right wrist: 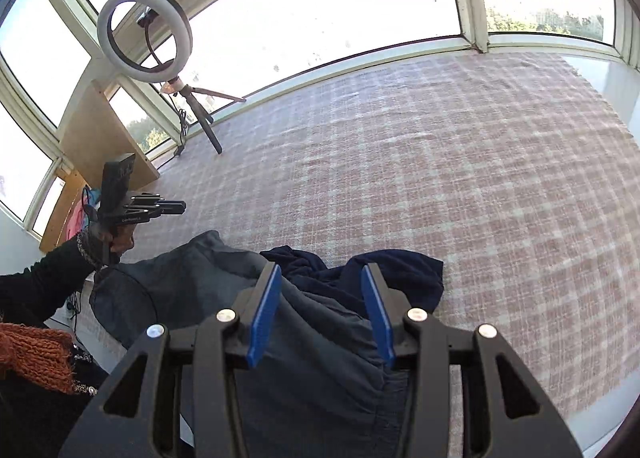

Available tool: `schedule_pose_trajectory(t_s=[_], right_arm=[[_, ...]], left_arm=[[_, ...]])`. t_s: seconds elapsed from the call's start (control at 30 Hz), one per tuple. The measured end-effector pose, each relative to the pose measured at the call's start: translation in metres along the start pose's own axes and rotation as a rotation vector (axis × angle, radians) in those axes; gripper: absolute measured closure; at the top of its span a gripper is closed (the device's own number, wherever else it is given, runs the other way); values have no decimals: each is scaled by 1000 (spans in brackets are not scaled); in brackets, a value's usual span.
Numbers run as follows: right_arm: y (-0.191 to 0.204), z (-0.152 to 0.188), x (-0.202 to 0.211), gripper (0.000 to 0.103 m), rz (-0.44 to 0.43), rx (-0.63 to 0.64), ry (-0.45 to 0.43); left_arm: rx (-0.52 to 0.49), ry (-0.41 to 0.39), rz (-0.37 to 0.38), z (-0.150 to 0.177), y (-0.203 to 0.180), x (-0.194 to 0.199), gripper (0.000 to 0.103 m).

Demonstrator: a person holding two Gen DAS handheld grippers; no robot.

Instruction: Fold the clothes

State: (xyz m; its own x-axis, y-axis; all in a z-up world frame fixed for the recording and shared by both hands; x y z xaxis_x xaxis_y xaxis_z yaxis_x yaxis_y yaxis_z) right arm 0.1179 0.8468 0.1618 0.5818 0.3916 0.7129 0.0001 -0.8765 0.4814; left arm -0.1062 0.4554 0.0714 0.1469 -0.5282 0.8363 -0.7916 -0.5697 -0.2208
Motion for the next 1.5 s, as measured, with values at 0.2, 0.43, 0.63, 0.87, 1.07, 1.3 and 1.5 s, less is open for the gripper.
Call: schedule_pose_trajectory(t_s=[0.2,0.43,0.63,0.87,1.07,1.3,1.5], right_arm=[[-30,69,0,62,24,-163,-19],[40,77,-71,64,116,77,80],[46,70,-93,64,240,93,168],[137,85,-42,64,149,165,-2],[233,99,-119,64,58,207,97],[405,111,-220,64,-140,345,166],[582,154,-326,64,-247,549,322]], left_arm=[[0,-103,-88,36,-2,92,98],[99,-183,-248,112,23,197,93],[263,-194,-416,206,62,268,94],[497,-183,-565,332,114,323,85],[580,-70,-631,412,150,299,83],[702,-110,-559,475,170,287,83],[743,-200,-473,506,169,293,83]])
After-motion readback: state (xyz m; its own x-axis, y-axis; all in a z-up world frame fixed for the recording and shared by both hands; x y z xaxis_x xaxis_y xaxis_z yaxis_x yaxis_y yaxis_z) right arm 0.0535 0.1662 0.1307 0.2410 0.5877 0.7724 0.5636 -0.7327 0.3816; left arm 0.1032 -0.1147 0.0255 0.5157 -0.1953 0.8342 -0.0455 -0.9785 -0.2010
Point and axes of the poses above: each gripper's, at about its wrist camera, not at the fingertips, and x roughly against the way its jaws point, y to its left, z to its underside, the point moved 2 cm from there along -x, roughly the way its jaws point, and after that the axes turned 8 degrees about -z, right-handed, at the moved point
